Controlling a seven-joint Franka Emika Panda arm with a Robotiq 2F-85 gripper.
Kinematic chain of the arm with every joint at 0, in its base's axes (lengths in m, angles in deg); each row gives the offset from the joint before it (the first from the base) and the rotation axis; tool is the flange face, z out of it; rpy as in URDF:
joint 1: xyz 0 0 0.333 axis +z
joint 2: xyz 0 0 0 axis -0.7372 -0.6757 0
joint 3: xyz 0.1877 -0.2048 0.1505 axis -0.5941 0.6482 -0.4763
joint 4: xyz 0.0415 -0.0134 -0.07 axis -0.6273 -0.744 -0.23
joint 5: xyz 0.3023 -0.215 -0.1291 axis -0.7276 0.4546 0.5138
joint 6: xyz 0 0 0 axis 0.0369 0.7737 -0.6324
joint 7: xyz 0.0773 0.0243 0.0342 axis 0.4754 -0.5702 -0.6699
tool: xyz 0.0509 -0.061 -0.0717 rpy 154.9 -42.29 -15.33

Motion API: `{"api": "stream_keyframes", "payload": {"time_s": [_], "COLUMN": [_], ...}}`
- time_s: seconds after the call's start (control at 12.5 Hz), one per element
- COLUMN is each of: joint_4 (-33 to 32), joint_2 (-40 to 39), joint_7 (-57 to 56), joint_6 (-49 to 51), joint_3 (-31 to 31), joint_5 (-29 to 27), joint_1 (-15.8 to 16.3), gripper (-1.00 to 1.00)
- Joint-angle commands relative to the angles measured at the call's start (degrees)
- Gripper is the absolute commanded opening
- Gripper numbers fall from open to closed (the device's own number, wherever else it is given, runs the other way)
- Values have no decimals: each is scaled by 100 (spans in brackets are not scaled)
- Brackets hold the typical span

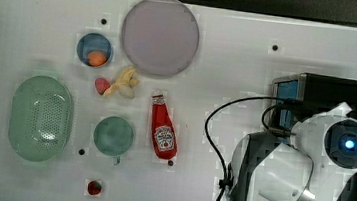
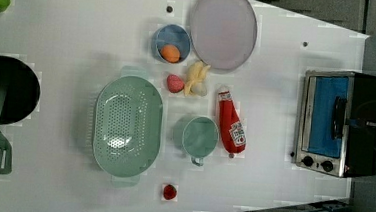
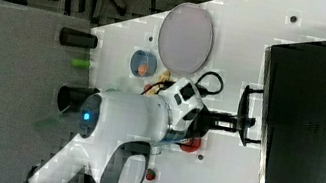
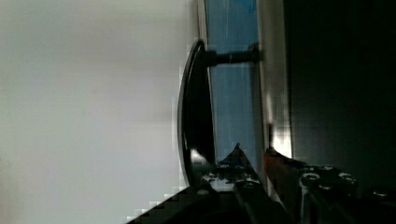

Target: Flap open oven.

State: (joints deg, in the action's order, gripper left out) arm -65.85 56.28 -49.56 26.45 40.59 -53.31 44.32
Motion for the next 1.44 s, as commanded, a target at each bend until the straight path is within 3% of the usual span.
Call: {"api": "stream_keyframes", "payload": {"time_s": [0.08,0.32,0.8,1.44], "joint_4": [-118,-169,-233,-450], "joint_2": [-70,-323,-434,-536], "joint_7": [-217,-217,313,3023], "joint_6": [-182,-712,-642,-314], "joint_3": [-8,-32,-357,-1008], "joint_5": [-42,-40,121,2381], "joint_1": [23,27,207,583], "gripper": [-65,-65,-65,-65]}}
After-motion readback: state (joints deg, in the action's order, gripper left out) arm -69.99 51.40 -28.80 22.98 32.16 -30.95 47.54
